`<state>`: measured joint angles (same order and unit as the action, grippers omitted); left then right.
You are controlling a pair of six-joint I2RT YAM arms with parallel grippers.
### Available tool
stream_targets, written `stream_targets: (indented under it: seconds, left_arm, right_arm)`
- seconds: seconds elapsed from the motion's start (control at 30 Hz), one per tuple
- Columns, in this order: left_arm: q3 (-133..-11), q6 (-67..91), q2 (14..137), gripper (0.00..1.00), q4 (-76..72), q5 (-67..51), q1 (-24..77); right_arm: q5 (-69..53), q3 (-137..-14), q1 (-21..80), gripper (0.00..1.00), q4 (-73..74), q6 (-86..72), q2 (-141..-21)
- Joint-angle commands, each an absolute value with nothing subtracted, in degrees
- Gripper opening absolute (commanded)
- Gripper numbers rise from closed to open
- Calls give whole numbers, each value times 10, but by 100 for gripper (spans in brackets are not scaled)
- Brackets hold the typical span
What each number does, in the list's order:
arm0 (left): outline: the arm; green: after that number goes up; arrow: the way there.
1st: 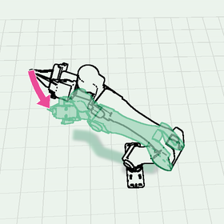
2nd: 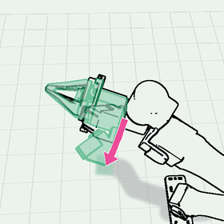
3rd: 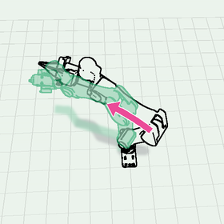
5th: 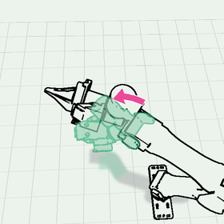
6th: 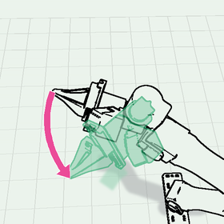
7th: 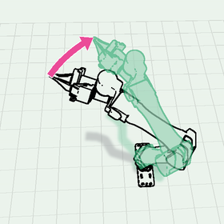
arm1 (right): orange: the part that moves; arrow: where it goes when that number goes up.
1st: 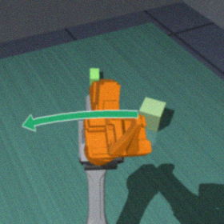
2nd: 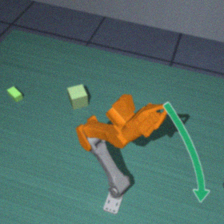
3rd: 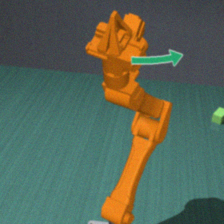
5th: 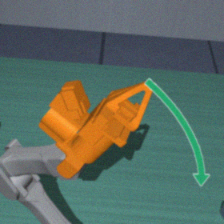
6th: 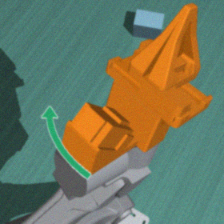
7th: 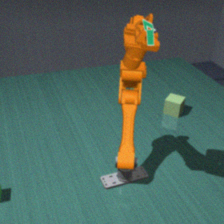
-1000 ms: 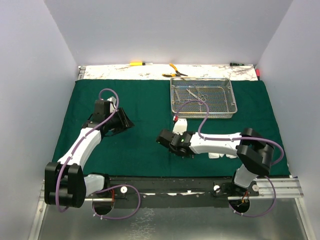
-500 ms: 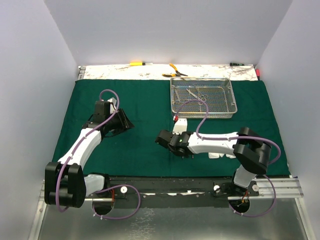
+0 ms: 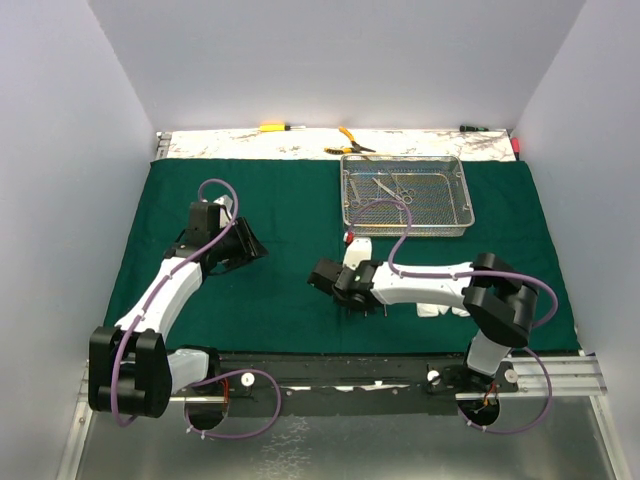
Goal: Open and lay out the surgical kit
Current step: Place the medical item in the surgical kit, then pick up the medical item from the container.
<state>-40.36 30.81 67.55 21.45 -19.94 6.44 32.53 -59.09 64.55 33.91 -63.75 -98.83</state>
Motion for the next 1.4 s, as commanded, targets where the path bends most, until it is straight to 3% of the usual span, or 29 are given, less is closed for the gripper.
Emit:
stream_targets:
  seconds: [0.0, 0.1, 0.3, 0.57, 0.83, 1.07, 1.37]
  left_arm:
    - [-400, 307, 664, 52, 209, -187, 63]
    - [-409, 307, 667, 52, 210, -189, 63]
    - [-436, 301, 692, 53, 209, -189, 63]
    - [-496, 299, 765, 53, 186, -185, 63]
    - [-589, 315, 873, 53, 159, -185, 63]
    - [-666, 329, 971, 52, 159, -192, 63]
    - [-722, 352, 1051, 52, 160, -193, 63]
  right_arm:
    - [354, -648, 650, 50, 412, -653, -969]
    - [384, -676, 648, 56, 436, -636, -940]
    - [401, -732, 578, 58, 442, -535, -898]
    - [279, -761, 377, 55, 316, -330, -898]
    - [138, -880, 228, 52, 303, -258, -1025]
    - [77, -985, 215, 51, 321, -212, -1152]
    - [-27, -1020, 215, 49, 304, -187, -1224]
